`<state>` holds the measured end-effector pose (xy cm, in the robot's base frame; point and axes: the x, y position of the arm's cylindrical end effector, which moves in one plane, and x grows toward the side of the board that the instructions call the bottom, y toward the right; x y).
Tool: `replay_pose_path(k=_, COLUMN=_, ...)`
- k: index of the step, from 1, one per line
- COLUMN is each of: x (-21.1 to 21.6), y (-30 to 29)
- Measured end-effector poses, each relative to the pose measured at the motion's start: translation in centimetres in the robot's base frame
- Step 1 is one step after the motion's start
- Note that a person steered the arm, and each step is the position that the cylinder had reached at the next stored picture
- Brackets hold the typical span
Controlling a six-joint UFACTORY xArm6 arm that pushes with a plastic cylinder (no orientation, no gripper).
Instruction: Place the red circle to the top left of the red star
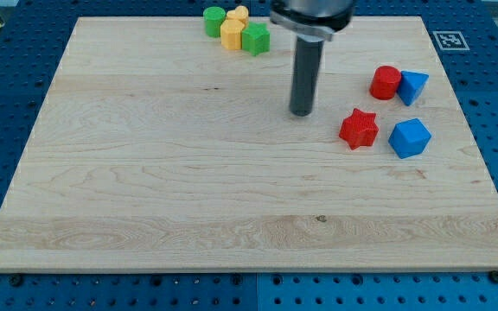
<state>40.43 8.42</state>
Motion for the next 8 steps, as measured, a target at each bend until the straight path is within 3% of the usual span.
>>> replay_pose_path(k=1, x=0.3, y=0.8)
replay_pose_path(k=2, x=-5.2, y=-4.4)
replay_pose_path(k=3, x=-10.1, y=-1.5)
replay_pose_path(k=5, x=-9.9, y=15.0)
replay_pose_path(k=6, x=-5.4, y=14.4)
replay_pose_path(k=7, x=-2.3, y=9.9)
replay_pose_path(k=8, x=-4.7, y=8.8)
